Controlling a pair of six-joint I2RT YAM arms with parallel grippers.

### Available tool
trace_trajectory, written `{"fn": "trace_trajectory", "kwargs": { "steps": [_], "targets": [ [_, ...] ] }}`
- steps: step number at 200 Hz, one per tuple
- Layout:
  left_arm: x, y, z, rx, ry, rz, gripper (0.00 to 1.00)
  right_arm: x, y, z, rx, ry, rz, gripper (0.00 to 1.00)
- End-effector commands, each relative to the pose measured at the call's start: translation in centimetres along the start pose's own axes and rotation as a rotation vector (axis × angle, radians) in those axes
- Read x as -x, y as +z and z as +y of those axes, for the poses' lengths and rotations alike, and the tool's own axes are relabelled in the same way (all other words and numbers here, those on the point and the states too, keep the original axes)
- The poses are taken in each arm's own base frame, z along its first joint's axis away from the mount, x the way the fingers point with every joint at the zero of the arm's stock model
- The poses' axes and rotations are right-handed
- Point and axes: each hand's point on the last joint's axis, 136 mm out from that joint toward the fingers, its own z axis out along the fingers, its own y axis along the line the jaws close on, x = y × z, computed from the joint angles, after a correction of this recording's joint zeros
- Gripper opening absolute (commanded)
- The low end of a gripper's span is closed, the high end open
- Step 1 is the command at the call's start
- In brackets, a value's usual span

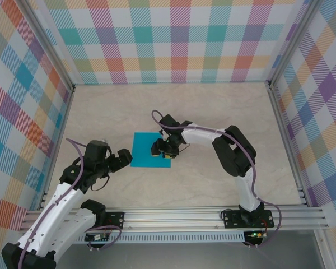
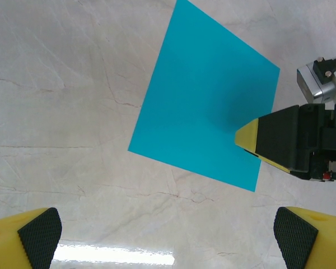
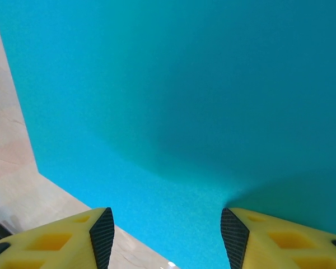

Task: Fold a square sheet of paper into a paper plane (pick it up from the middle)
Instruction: Move the square sheet of paper to the center of the table.

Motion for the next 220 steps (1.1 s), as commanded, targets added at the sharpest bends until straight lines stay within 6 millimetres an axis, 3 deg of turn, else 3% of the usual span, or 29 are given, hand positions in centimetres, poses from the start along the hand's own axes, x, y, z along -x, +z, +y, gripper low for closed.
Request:
{"fn": "trace_trajectory", "kwargs": {
  "steps": [1,58,87,117,150,173,196,220],
  "targets": [
    [-0.6,-0.1,0.3,-0.003,-0.003,0.024,1.00,-4.0,0.1,-6.8,-0.250,0.009,0.101,0.56],
    [-0.7,0.6,-0.8,-0.062,0.031,0.041,1.00,-3.9,-3.7,-9.1,-0.399,-0.166,0.089,0.55],
    [-0.5,1.4,-1.4,-0.081,0.043,0.042,1.00,-3.1,-5.2,-5.7,-0.273,-0.140,0.052,0.64],
    [1.0,1.7,-1.4,-0.074,0.027,-0.035,1.00,-1.0,-6.3,-2.4,-0.189,-0.083,-0.017,0.69],
    [2.4,1.4,-0.9,-0.066,0.023,-0.137,1.00,2.3,-4.7,-1.8,-0.204,-0.016,-0.035,0.66],
    [3.0,1.0,-1.5,-0.134,0.029,-0.215,1.00,4.0,-3.3,-2.5,-0.197,0.063,-0.027,0.63],
    [3.2,0.0,-1.7,-0.175,0.075,-0.273,1.00,4.3,-2.9,-3.9,-0.206,0.118,-0.026,0.60],
    [2.4,-0.5,-1.7,-0.214,0.099,-0.273,1.00,3.4,-3.0,-6.0,-0.230,0.173,-0.019,0.59]
  ]
}}
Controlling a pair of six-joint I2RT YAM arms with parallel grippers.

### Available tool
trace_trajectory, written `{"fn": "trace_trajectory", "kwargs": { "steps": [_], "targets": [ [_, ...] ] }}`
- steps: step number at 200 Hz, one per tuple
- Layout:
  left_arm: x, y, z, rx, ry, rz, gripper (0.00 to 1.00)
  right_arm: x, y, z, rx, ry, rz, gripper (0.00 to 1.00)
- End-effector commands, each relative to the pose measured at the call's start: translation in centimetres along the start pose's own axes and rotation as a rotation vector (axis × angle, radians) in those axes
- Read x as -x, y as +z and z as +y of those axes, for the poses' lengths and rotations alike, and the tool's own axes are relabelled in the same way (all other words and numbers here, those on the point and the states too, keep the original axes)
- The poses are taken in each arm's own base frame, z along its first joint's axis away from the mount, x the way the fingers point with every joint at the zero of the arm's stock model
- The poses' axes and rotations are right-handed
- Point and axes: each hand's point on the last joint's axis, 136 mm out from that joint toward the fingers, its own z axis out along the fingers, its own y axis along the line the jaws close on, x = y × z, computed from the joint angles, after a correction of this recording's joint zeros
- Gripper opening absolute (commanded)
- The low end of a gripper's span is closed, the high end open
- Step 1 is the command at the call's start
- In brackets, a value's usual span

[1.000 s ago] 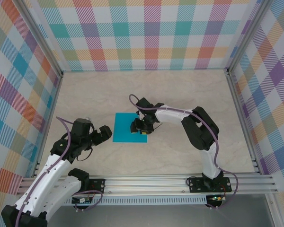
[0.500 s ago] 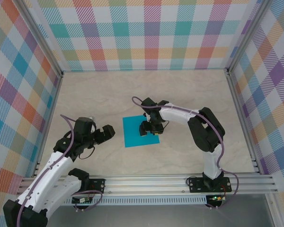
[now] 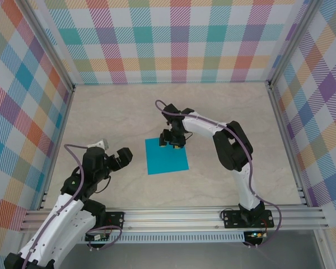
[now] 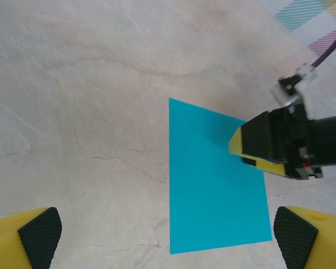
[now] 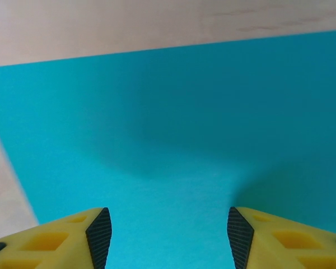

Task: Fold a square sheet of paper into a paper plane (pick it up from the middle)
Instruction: Move the square sheet of paper to the center of the table.

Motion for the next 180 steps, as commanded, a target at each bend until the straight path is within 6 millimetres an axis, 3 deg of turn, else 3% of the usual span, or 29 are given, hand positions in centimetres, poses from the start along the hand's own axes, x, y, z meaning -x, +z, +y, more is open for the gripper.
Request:
{"fn": "trace_trajectory", "kwargs": {
  "steps": [1,32,58,68,94,108,112,124,140,154,180],
  "targets": [
    [0.7,-0.6,-0.6,-0.052,0.038,-0.054,1.00,-1.0,0.0,-2.0,-0.025,0.088,0.031,0.59],
    [-0.7,0.2,-0.6,-0.062,0.009,0.020,1.00,-3.0,0.3,-4.7,-0.062,0.150,0.054,0.58],
    [-1.4,1.4,-1.6,-0.097,-0.009,0.089,1.00,-2.6,-0.8,-3.5,0.000,0.079,0.017,0.64],
    [-1.6,1.8,-1.6,-0.087,-0.012,0.108,1.00,-1.7,-1.8,-3.1,-0.012,0.043,-0.005,0.67],
    [-1.8,2.9,-1.0,-0.037,-0.017,0.140,1.00,0.6,-6.4,-2.0,-0.102,-0.044,-0.095,0.84],
    [-1.8,3.5,-0.8,-0.014,-0.014,0.154,1.00,0.5,-8.9,-2.0,-0.139,-0.054,-0.160,0.91],
    [-1.8,3.7,-0.8,-0.009,-0.013,0.159,1.00,0.4,-9.4,-2.2,-0.161,-0.049,-0.176,0.99],
    [-2.0,3.9,-0.5,0.012,-0.018,0.179,1.00,-0.6,-10.2,-2.0,-0.157,-0.053,-0.192,1.00],
    [-2.3,4.0,-0.1,0.029,-0.016,0.188,1.00,-2.5,-9.2,-0.6,-0.041,-0.015,-0.145,0.96],
    [-2.3,4.0,0.4,0.045,-0.023,0.190,1.00,-4.4,-7.3,1.4,0.086,0.011,-0.086,0.89],
    [-2.4,4.2,0.9,0.053,-0.042,0.222,1.00,-7.2,-3.9,3.1,0.224,0.061,0.023,0.84]
  ]
}}
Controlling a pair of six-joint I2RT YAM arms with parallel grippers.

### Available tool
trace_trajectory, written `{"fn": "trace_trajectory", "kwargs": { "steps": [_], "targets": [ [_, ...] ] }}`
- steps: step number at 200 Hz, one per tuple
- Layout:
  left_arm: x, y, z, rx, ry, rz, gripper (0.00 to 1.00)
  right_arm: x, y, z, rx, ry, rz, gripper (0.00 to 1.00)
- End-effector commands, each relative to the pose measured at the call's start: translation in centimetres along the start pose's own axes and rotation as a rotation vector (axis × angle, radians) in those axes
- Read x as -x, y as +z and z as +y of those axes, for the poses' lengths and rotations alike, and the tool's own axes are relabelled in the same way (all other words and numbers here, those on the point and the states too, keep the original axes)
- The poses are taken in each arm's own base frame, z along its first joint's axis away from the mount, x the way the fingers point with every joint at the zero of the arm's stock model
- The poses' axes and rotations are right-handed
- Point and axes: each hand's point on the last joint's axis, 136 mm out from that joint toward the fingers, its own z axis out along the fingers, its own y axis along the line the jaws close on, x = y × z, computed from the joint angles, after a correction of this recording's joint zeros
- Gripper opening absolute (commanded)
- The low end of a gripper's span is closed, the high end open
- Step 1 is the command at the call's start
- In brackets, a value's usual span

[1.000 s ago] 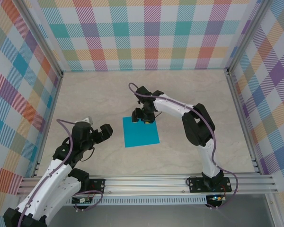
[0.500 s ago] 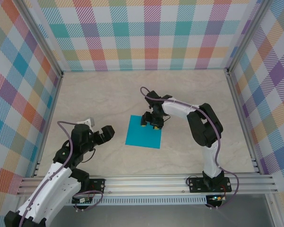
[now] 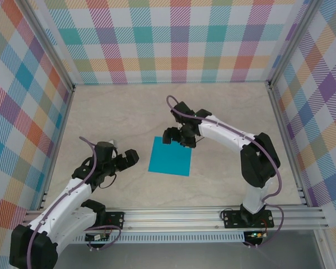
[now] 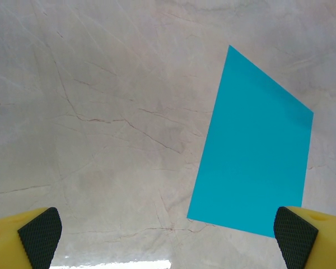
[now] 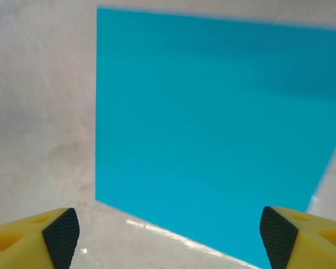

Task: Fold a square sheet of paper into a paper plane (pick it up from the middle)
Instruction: Move the square sheet of paper to the center of the table.

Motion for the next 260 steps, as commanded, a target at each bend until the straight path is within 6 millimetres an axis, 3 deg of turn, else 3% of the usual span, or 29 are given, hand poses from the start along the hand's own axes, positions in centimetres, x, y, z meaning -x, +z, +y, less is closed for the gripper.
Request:
{"fn": "trace_trajectory", "kwargs": {
  "steps": [1,46,72,98,118,132,155,171,190,213,234,249,260],
  "targets": [
    [1.2,-0.5,-0.7,-0.023,-0.006,-0.003,1.00,-3.1,3.5,2.0,0.146,0.084,0.133,0.84],
    [0.9,-0.3,-1.3,-0.050,0.020,0.037,1.00,-6.4,6.3,-1.8,0.031,0.110,0.215,0.80],
    [0.9,0.0,-1.5,-0.056,0.018,0.051,1.00,-7.3,6.1,-4.6,-0.085,0.041,0.239,0.80],
    [0.9,0.0,-1.7,-0.070,0.019,0.053,1.00,-6.7,5.7,-6.7,-0.150,-0.051,0.260,0.80],
    [0.9,0.0,-1.9,-0.080,0.017,0.051,1.00,-5.5,5.0,-6.4,-0.142,-0.123,0.245,0.81],
    [1.0,0.1,-1.9,-0.087,0.018,0.041,1.00,-4.9,4.3,-4.7,-0.087,-0.148,0.233,0.83],
    [1.2,0.2,-2.2,-0.099,0.016,0.030,1.00,-3.2,1.8,-2.1,-0.028,-0.151,0.138,0.95],
    [1.5,0.0,-2.3,-0.098,0.019,0.022,1.00,-1.4,-0.3,-2.7,-0.124,-0.143,0.026,1.00],
    [2.0,-0.3,-2.3,-0.087,0.012,0.001,1.00,0.0,-2.1,-3.6,-0.215,-0.138,-0.074,1.00],
    [3.4,-1.0,-1.4,-0.037,-0.074,-0.086,1.00,0.7,-1.1,-2.1,-0.149,-0.213,-0.096,1.00],
    [4.6,-1.7,-2.0,-0.087,-0.035,-0.186,1.00,0.4,0.6,-3.4,-0.216,-0.077,-0.023,1.00],
    [5.4,-2.5,-2.0,-0.101,-0.007,-0.256,1.00,0.1,2.2,-2.3,-0.207,-0.080,0.034,1.00],
    [5.2,-2.9,-2.3,-0.118,0.048,-0.258,1.00,0.0,3.0,-2.9,-0.296,-0.063,0.033,1.00]
  ]
}}
